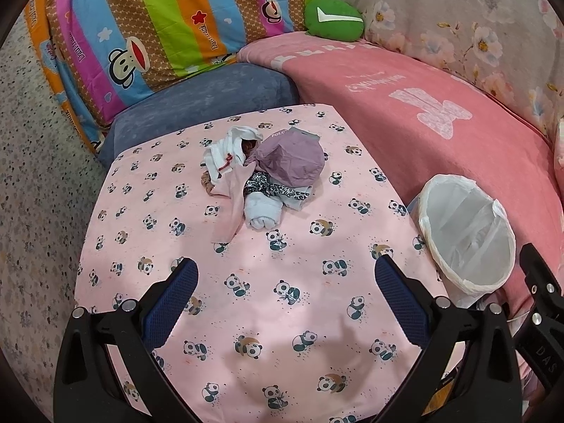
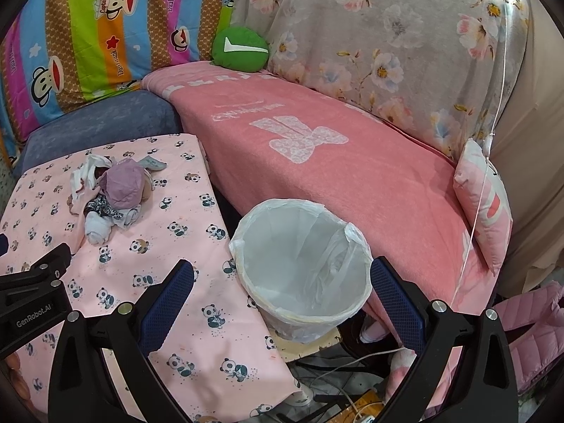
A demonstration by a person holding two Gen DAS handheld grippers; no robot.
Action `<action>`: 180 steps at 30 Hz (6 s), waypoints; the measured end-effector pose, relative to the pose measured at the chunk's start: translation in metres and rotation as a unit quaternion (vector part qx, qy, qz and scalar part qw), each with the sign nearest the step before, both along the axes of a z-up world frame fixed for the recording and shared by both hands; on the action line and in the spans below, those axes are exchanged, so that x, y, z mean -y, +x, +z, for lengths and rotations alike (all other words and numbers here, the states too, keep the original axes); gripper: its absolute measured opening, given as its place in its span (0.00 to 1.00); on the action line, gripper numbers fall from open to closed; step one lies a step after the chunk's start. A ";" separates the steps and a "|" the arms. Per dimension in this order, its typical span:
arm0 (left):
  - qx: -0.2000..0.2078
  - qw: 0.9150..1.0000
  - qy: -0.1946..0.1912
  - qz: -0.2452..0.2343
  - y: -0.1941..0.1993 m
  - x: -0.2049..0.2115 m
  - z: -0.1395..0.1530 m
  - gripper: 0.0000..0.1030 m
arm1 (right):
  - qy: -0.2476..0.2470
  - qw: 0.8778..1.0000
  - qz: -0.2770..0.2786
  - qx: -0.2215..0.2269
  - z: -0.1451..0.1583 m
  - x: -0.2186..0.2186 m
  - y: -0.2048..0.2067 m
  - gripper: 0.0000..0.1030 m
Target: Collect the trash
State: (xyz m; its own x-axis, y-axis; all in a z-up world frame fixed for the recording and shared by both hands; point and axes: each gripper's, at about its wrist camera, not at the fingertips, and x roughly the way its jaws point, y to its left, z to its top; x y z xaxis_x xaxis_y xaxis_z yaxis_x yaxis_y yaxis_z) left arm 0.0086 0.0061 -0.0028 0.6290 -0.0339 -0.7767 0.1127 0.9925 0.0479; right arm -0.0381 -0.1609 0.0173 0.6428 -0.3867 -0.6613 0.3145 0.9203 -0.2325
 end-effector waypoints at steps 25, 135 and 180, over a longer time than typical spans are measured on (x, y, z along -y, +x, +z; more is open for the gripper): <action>-0.003 1.000 -0.004 -0.020 -0.001 0.003 0.004 0.93 | -0.001 1.000 -0.009 0.003 0.002 0.000 -0.006 0.95; -0.087 0.981 -0.168 -0.055 0.163 -0.110 -0.114 0.52 | 0.161 0.978 0.134 0.006 -0.037 -0.110 0.196 0.02; -0.027 0.935 -0.201 -0.290 0.086 0.104 0.028 0.02 | 0.117 0.986 -0.027 0.113 0.069 0.098 0.061 0.02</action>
